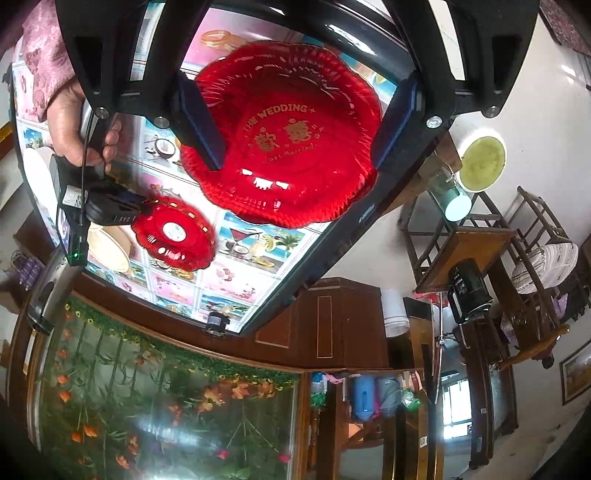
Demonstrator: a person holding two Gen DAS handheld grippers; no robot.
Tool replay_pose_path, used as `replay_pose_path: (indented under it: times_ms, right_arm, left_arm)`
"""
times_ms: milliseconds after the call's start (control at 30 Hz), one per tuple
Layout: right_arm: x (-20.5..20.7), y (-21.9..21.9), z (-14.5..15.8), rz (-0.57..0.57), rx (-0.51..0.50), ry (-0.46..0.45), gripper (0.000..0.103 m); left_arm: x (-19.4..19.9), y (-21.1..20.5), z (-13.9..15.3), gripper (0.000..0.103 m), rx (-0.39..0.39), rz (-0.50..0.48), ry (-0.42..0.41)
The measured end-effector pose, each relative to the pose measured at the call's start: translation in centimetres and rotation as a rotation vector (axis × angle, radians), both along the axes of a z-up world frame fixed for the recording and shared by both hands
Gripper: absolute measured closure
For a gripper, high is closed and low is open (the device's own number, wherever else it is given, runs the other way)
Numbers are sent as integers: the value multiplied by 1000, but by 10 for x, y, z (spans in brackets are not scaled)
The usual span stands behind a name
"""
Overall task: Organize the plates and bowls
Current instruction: 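Lift the red plates with the left tool while the right tool grasps the small red plate, then carry the large red plates with the left tool while the right tool brings the small plate toward them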
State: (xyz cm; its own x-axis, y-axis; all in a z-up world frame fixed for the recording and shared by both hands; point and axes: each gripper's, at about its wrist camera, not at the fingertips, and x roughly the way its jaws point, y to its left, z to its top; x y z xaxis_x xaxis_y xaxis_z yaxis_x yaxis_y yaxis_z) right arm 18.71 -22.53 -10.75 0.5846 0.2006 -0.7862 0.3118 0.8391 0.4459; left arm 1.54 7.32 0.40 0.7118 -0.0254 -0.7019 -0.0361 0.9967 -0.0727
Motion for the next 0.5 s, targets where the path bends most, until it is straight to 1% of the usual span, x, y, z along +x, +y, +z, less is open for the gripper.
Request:
replay_pose_path:
  times_ms: [167, 367, 500]
  right_arm:
    - [-28, 1, 3, 48, 15, 6, 87]
    - [-79, -6, 1, 96, 46, 14, 87]
    - [-109, -14, 3, 111, 41, 11, 87]
  left_arm:
    - [-5, -7, 3, 22, -20, -33, 5]
    - [-14, -23, 4, 22, -18, -82, 16]
    - [-20, -36, 5, 22, -19, -119, 25]
